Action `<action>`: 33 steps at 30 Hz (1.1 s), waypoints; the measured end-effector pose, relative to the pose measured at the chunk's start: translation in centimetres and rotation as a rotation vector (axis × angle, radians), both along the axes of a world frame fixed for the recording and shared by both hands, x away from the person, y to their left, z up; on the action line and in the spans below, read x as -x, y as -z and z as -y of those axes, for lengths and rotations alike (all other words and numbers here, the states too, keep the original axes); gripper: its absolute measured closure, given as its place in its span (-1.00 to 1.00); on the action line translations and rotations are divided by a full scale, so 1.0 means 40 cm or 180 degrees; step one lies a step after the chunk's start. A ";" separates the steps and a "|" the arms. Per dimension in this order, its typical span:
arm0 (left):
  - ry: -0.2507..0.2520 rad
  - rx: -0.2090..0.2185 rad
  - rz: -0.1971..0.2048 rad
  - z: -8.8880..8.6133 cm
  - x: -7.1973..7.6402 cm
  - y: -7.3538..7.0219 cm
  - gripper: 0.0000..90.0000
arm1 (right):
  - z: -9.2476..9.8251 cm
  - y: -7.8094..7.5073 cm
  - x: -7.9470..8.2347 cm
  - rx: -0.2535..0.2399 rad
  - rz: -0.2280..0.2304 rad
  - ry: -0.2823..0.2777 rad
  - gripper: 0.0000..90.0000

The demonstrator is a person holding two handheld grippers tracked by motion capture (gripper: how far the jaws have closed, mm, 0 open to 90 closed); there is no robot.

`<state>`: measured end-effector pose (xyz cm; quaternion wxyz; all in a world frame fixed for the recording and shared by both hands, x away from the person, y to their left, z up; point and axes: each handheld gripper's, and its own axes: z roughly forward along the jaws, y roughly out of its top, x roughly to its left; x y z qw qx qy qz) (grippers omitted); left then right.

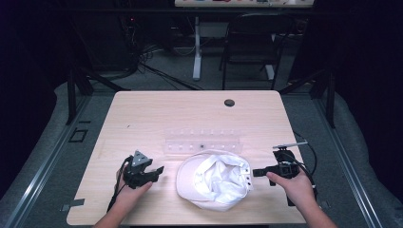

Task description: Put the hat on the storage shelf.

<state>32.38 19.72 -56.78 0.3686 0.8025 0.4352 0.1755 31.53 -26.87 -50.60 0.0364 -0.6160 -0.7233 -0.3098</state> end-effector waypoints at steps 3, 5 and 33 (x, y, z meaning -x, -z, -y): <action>0.0010 -0.0012 0.0003 0.000 -0.001 0.000 -0.05 | -0.002 -0.015 -0.002 -0.0131 -0.0051 -0.0090 0.04; 0.0012 -0.0011 -0.0002 0.001 0.000 0.000 -0.05 | -0.007 -0.019 -0.003 -0.0192 -0.0095 -0.0161 0.02; 0.0003 -0.0020 0.0008 0.001 0.001 -0.001 -0.05 | -0.112 0.032 -0.032 -0.0439 -0.0451 -0.0421 0.02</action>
